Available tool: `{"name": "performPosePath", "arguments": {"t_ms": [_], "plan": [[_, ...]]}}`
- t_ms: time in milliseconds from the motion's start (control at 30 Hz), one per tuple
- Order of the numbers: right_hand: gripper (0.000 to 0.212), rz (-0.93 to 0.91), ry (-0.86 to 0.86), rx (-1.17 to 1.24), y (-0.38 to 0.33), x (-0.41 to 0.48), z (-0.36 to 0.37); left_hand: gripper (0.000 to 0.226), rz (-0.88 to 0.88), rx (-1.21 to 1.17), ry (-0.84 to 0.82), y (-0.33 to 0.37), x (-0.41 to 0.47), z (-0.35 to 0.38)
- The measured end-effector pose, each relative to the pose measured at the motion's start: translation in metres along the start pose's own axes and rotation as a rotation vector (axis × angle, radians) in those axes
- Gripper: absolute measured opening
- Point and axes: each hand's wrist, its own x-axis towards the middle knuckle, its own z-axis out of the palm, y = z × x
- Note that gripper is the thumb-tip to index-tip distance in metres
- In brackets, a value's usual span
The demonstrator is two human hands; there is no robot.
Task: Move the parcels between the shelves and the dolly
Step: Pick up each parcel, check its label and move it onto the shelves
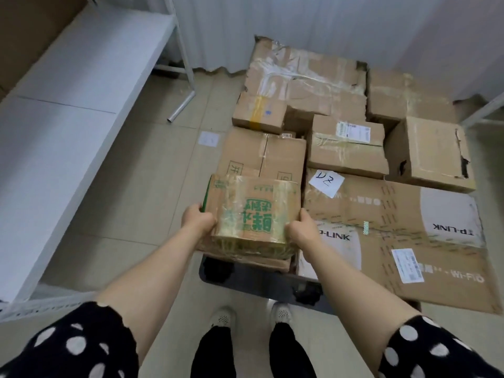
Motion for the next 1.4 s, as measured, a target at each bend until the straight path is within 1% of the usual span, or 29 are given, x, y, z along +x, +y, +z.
{"name": "performPosePath", "arguments": {"t_ms": [167, 267, 433, 700, 767, 867, 1000, 1067, 1100, 1167, 1267, 1333, 1400], "plan": [[0.047, 0.061, 0.067, -0.061, 0.001, 0.021, 0.045, 0.053, -0.003, -0.002, -0.143, -0.017, 0.054, -0.007], [0.048, 0.079, 0.083, -0.057, 0.008, 0.031, 0.064, 0.059, -0.007, -0.008, -0.192, -0.031, 0.074, -0.009], [0.051, 0.151, 0.045, -0.137, 0.022, 0.038, 0.084, 0.071, -0.015, 0.002, -0.195, -0.051, 0.087, -0.005], [0.050, 0.152, 0.065, -0.242, 0.030, 0.035, 0.087, 0.068, -0.024, 0.033, -0.190, -0.064, 0.084, -0.003], [0.055, 0.150, 0.068, -0.250, 0.034, 0.035, 0.089, 0.067, -0.019, 0.043, -0.198, -0.066, 0.084, -0.003], [0.067, 0.165, 0.075, -0.249, 0.037, 0.038, 0.091, 0.066, -0.012, 0.072, -0.206, -0.067, 0.084, -0.001], [0.078, 0.193, 0.053, -0.197, 0.032, 0.038, 0.092, 0.065, -0.014, 0.169, -0.193, -0.060, 0.081, -0.001], [0.085, 0.182, 0.074, -0.165, 0.029, 0.031, 0.087, 0.070, -0.007, 0.253, -0.161, -0.051, 0.075, -0.001], [0.087, 0.159, 0.091, -0.155, 0.029, 0.025, 0.083, 0.077, 0.020, 0.303, -0.141, -0.046, 0.070, 0.000], [0.089, 0.104, 0.123, -0.138, 0.028, 0.009, 0.069, 0.090, 0.134, 0.439, -0.113, -0.029, 0.053, 0.005], [0.092, 0.060, 0.166, -0.158, 0.026, -0.020, 0.030, 0.093, 0.371, 0.648, -0.123, 0.007, 0.014, 0.023], [0.099, 0.050, 0.211, -0.195, 0.029, -0.043, -0.003, 0.093, 0.515, 0.715, -0.167, 0.034, -0.020, 0.040], [0.104, 0.042, 0.279, -0.221, 0.035, -0.070, -0.041, 0.088, 0.647, 0.776, -0.245, 0.058, -0.063, 0.063]]}}
